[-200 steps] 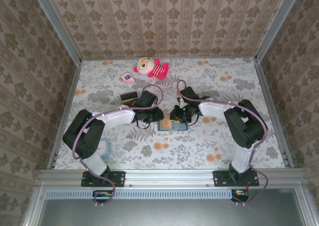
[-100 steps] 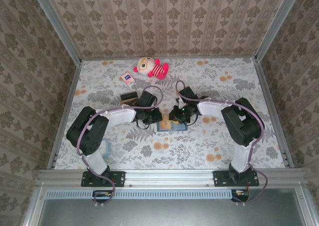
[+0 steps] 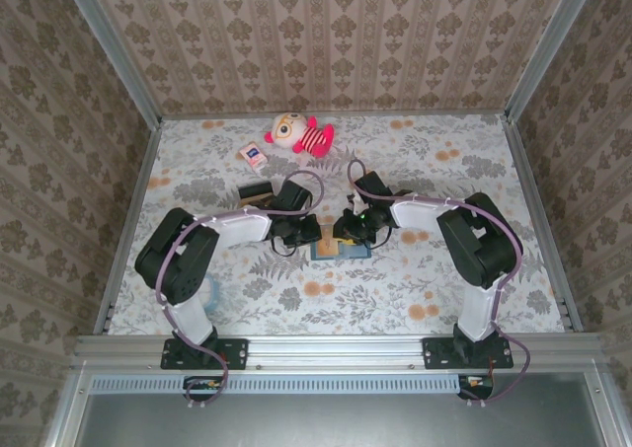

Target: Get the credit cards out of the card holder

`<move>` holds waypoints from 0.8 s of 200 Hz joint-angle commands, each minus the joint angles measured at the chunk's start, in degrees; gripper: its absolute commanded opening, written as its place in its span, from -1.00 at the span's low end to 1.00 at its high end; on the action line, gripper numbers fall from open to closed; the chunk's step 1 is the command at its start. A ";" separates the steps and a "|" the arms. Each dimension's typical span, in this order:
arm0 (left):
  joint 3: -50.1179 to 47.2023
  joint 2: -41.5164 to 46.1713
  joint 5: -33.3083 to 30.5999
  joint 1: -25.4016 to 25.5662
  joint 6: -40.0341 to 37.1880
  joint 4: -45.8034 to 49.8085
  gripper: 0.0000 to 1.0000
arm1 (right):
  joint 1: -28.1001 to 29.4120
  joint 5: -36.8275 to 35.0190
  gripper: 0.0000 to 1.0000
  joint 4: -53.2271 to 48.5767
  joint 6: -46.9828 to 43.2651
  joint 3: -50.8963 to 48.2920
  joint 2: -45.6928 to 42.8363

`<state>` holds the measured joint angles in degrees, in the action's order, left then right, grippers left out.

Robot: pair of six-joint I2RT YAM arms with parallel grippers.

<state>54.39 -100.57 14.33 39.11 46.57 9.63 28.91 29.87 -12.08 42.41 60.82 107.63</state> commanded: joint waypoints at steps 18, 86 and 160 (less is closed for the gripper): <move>-0.89 -2.00 -0.40 0.07 -0.05 1.09 -0.73 | 0.12 2.12 -0.55 0.68 -0.05 -0.52 1.40; -0.62 -2.41 -0.78 0.14 -0.44 2.59 -0.74 | 0.10 3.43 -0.61 0.77 -0.84 -0.52 1.55; -0.50 -1.17 -1.58 0.07 -0.76 3.24 -0.68 | -0.66 3.39 -0.89 0.29 -0.88 -1.62 -0.60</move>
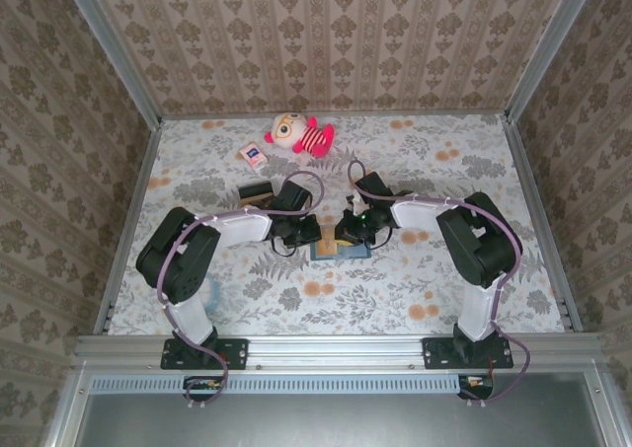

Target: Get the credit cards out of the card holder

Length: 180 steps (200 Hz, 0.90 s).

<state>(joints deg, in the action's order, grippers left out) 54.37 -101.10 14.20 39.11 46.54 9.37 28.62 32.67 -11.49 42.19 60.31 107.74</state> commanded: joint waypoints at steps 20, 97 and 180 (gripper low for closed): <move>-0.21 0.00 -1.71 -0.14 -1.16 4.01 -0.63 | -0.76 -0.51 -0.94 -1.51 -1.28 -1.73 -1.68; 0.17 -0.85 -0.53 -0.44 -2.60 5.12 -0.75 | -1.46 -4.39 -0.96 -5.98 -3.50 -2.22 -2.71; 0.01 1.28 0.95 -0.61 -4.05 2.05 -0.73 | -2.82 -7.84 -1.00 -1.47 -1.90 -6.10 -9.55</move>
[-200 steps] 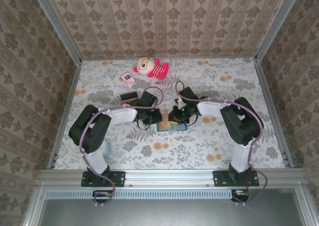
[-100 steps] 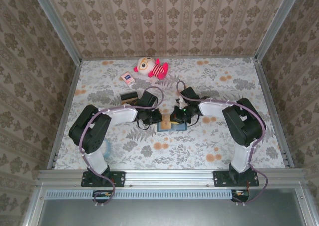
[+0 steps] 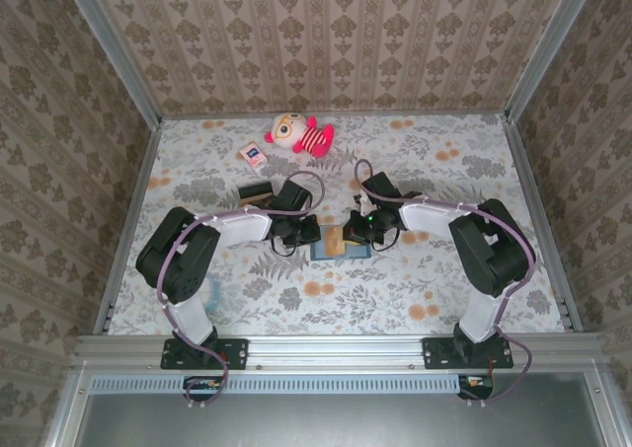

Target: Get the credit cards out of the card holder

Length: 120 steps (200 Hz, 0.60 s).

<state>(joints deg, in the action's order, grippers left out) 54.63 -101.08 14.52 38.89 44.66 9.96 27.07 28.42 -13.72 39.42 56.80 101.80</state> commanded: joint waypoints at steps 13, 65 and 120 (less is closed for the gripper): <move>-0.39 1.97 0.74 -0.64 -2.54 1.02 -0.70 | -1.71 -3.23 -1.00 2.13 0.73 -3.71 -5.36; -1.24 5.46 4.90 -1.93 -4.24 -3.98 -0.40 | -2.27 -1.46 -1.00 0.22 -3.50 -3.93 -10.21; -3.54 11.26 8.97 -4.79 -4.08 -8.17 0.16 | -4.51 7.43 -1.00 5.06 -3.59 -5.58 -16.09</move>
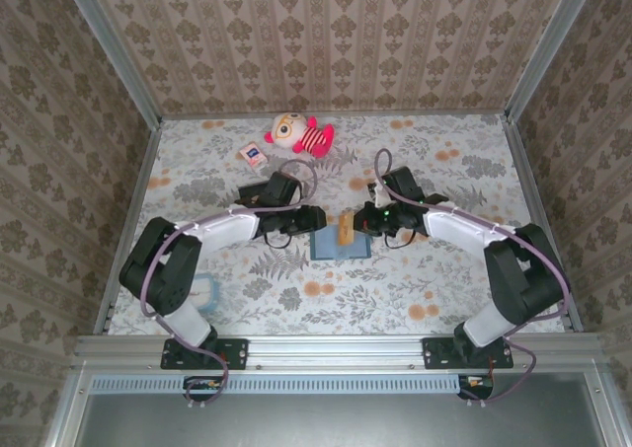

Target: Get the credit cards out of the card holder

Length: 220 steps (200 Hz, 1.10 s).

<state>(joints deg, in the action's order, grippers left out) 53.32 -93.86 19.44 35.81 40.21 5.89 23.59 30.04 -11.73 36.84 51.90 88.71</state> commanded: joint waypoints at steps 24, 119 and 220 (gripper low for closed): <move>-5.32 8.51 7.41 -3.91 2.62 -8.45 0.43 | -1.53 11.12 -1.00 9.00 1.84 -0.92 -2.84; -16.34 20.63 16.79 -9.27 15.84 -25.37 1.00 | -1.33 23.06 -1.00 37.45 19.67 -0.58 2.40; -20.55 15.64 22.36 -9.28 30.13 -53.90 0.16 | 0.74 25.79 -1.00 44.15 25.36 2.12 5.85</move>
<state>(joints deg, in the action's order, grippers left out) 34.00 -76.12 39.53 26.61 65.41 -36.95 23.79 53.58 29.63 60.66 51.68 93.56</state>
